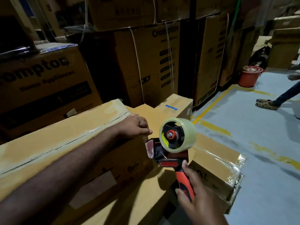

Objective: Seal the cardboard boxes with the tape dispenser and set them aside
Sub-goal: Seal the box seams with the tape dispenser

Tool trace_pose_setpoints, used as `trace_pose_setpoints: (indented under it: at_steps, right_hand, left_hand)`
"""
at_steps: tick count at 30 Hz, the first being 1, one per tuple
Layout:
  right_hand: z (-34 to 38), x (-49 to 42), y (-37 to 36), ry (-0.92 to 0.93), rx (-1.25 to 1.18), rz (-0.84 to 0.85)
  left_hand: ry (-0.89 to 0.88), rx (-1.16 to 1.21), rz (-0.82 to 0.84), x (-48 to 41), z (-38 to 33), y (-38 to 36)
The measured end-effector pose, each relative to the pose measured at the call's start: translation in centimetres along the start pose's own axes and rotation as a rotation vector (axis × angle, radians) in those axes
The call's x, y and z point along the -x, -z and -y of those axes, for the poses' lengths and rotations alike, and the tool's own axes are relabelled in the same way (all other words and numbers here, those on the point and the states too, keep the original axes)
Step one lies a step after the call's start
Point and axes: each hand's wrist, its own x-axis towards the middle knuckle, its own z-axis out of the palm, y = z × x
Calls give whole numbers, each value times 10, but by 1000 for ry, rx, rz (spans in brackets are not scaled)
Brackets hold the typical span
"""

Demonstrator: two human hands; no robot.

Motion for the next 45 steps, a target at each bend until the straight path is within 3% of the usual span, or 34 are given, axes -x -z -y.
trace_pose_setpoints:
  at_steps: [4, 9, 16, 21, 25, 36, 41, 45]
  right_hand:
    - [2, -10, -15, 47, 30, 50]
    - [-2, -20, -30, 96, 75, 33]
    - [-4, -21, -45, 142, 128, -17]
    - [-7, -19, -49, 168, 239, -42]
    - [-17, -18, -47, 203, 331, 62]
    - [-19, -25, -26, -147, -151, -16]
    - [-34, -58, -18, -270, -583, -66]
    - [-30, -93, -37, -320, -755, -51]
  left_hand:
    - [23, 77, 91, 9, -8, 10]
    - [43, -47, 129, 29, -16, 5]
    - [64, -16, 204, 29, -14, 9]
    - [73, -18, 180, 23, -11, 3]
    - [79, -237, 101, 26, -18, -4]
    - [69, -196, 18, 36, -12, -4]
    - [69, -239, -58, 56, -14, -8]
    - [41, -211, -88, 80, -6, -15]
